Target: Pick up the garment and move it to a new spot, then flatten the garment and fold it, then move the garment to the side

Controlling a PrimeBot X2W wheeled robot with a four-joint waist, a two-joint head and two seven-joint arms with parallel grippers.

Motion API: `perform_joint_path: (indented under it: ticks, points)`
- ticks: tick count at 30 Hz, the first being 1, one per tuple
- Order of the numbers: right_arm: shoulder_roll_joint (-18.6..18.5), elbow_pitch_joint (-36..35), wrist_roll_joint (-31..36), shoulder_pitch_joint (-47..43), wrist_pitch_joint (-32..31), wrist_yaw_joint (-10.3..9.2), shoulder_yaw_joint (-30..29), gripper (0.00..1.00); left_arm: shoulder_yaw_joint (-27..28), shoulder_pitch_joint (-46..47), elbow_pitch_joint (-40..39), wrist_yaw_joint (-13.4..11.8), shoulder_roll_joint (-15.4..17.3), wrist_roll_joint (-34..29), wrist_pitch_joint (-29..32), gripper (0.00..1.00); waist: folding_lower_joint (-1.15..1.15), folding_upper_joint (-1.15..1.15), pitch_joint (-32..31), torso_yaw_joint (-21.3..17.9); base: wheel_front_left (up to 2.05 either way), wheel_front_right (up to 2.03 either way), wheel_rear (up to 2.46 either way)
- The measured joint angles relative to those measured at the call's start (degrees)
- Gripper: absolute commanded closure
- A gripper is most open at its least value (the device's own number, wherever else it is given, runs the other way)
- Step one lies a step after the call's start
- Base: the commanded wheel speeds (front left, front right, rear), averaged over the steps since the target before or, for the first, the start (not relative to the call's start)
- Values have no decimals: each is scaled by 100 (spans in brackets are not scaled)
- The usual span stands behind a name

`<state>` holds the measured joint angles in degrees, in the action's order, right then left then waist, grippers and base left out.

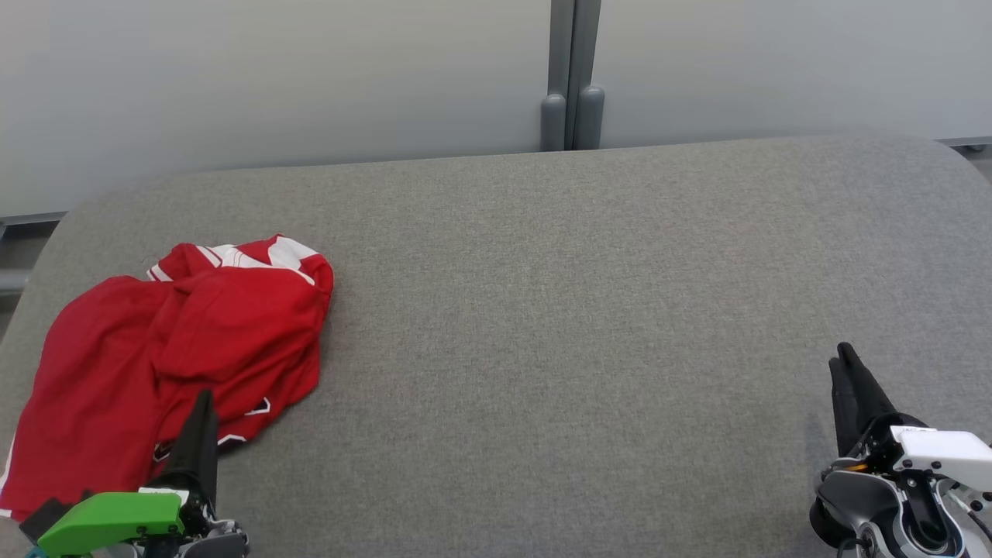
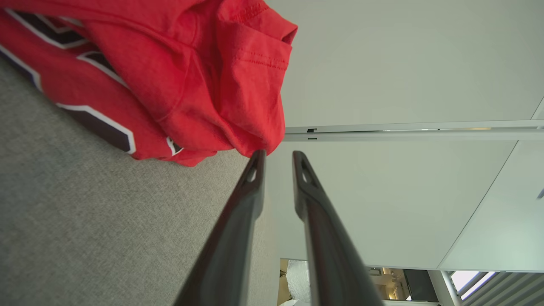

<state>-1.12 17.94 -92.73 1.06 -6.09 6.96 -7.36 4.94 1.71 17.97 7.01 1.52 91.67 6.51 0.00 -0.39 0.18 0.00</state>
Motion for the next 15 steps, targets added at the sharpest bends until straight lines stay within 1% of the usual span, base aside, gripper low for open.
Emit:
perform_joint_path:
  ticks: [4,15]
  points:
    - [4,-1,18,-37,48,0,7,0,-58,-30,-7,0,-21,0,-7,0,0,0,2,-2,0,0,0]
    - [-90,-57,554,-37,261,0,182,0,-224,-30,-59,0,-13,-103,-153,0,0,0,32,-13,0,0,0]
